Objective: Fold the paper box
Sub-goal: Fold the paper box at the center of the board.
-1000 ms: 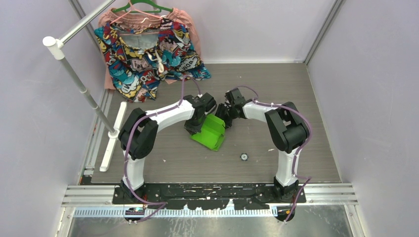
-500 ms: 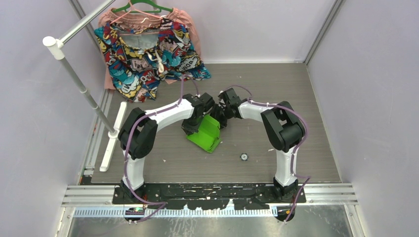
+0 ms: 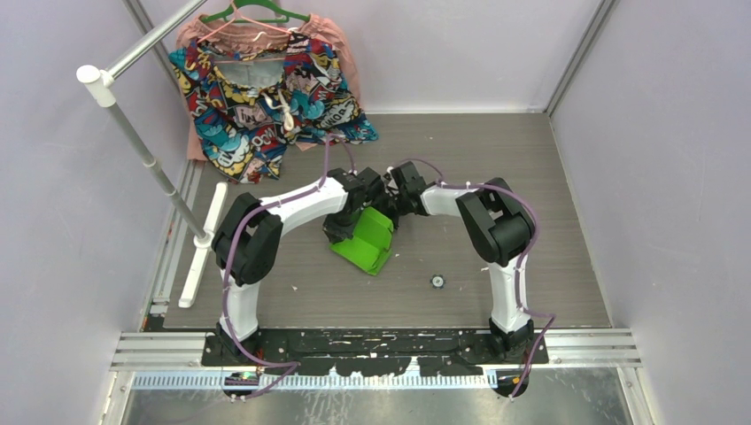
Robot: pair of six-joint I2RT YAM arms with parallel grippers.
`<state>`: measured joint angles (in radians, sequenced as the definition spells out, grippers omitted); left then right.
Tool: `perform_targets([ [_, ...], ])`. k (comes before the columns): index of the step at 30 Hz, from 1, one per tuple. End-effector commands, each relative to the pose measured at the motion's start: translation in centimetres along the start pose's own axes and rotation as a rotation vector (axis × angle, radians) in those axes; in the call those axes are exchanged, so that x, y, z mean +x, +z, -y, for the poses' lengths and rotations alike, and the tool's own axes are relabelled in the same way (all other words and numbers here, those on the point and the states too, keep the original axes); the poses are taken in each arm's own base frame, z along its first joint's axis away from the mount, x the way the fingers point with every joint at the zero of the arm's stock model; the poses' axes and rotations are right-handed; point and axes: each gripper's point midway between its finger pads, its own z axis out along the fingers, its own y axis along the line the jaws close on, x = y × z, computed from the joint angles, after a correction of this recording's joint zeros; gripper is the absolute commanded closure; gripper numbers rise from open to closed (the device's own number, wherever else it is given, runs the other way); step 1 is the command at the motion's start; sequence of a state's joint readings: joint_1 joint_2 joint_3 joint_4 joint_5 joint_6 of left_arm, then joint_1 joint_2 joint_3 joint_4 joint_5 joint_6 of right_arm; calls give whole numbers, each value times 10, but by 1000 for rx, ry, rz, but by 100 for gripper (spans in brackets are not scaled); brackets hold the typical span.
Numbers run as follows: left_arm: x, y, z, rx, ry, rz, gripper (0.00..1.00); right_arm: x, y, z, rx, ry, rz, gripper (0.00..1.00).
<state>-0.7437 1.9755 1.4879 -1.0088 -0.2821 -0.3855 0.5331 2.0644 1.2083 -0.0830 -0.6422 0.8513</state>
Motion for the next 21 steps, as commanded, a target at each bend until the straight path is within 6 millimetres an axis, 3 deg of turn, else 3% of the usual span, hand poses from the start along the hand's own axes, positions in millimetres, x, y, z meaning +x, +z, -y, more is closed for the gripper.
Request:
perform_targets([
  [1, -29, 10, 21, 58, -57, 103, 100, 33, 9, -45, -133, -66, -116, 67],
  [21, -27, 13, 22, 46, -71, 97, 100, 51, 16, -54, -101, -134, -165, 69],
])
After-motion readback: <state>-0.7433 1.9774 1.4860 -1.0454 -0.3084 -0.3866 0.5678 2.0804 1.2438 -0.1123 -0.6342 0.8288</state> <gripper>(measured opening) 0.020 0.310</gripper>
